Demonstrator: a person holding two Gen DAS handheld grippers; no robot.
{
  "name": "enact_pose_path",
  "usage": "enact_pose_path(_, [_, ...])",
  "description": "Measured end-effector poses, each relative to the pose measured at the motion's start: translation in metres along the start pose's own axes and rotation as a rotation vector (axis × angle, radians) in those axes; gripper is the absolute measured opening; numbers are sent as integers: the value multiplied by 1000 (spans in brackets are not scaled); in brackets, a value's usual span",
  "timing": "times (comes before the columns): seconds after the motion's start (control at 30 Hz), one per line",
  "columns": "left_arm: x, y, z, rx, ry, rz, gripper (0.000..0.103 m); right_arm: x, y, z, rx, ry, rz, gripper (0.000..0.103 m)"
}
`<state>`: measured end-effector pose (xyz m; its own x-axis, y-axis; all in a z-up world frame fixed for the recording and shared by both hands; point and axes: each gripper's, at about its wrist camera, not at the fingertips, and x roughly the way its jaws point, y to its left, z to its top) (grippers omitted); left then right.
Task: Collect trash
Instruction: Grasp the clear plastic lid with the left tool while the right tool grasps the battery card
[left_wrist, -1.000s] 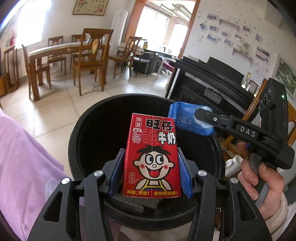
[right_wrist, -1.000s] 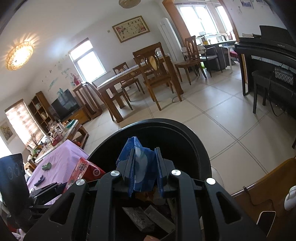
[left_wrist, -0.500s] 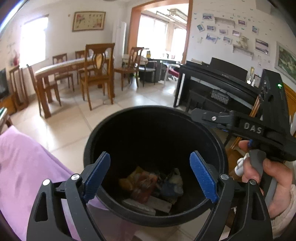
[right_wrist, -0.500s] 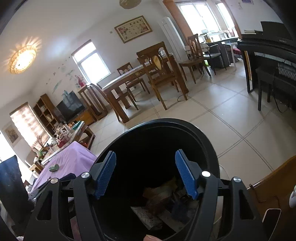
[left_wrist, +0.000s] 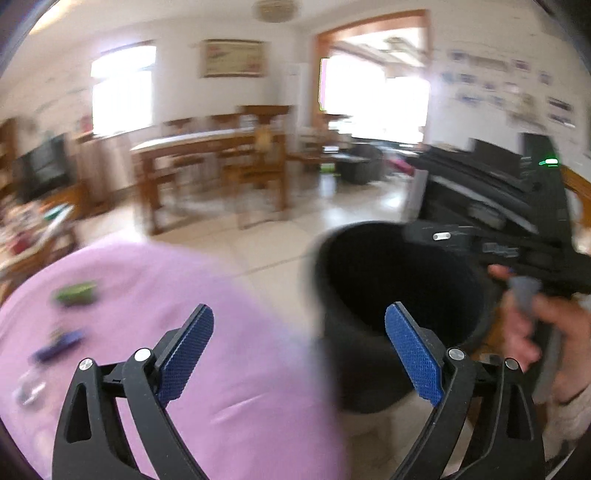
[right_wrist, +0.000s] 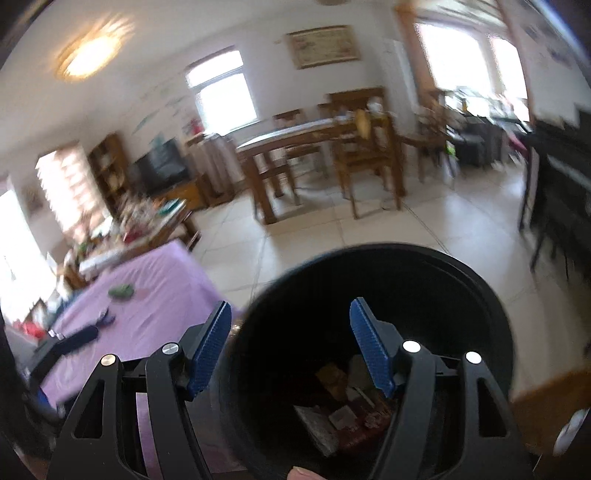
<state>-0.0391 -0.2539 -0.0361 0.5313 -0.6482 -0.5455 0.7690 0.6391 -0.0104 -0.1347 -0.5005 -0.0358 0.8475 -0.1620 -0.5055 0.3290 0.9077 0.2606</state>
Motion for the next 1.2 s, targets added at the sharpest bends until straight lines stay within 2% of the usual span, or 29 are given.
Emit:
enact_pose_path(0.07, [-18,51,-12,-99,45,151,93,13,35,3,-84,24,55,67])
enact_pose_path(0.17, [-41,117,-27,-237,79,277,93,35,86,4,-176,71,138,67])
enact_pose_path(0.23, [-53,162,-39,-323,115,371,92,57,127,3,-229,119,227,67])
enact_pose_path(0.3, [-58,198,-48,-378,159,432,92,77,160,2,-262,159,283,67])
enact_pose_path(0.47, [-44,232,-50,-365,269,436,92,128,233,-1,-299,270,383,66])
enact_pose_path(0.53, [-36,238,-49,-363,287,432,92,146,260,-2,-340,300,386,66])
enact_pose_path(0.6, [-35,243,-53,-362,298,437,93,155,274,-6,-363,324,392,61])
enact_pose_path(0.67, [-23,248,-55,-361,309,426,92,167,291,-6,-383,351,403,60])
enact_pose_path(0.73, [-14,250,-61,-368,319,417,89,178,304,-8,-414,366,395,60])
enact_pose_path(0.77, [-10,253,-63,-377,332,408,86,181,309,-9,-420,372,392,57])
enact_pose_path(0.8, [-12,254,-60,-381,302,391,81,184,312,-10,-427,381,389,57])
enact_pose_path(0.87, [-11,258,-61,-406,290,370,77,192,317,-13,-434,402,385,56])
enact_pose_path(0.97, [-8,262,-62,-422,275,356,68,202,322,-19,-463,432,370,48])
enact_pose_path(1.07, [-5,261,-63,-418,272,355,53,207,326,-25,-513,428,351,43])
enact_pose_path(1.13, [-6,261,-63,-417,271,355,53,205,328,-27,-535,421,350,32])
enact_pose_path(1.2, [-4,261,-63,-420,269,352,53,203,331,-28,-558,413,346,30])
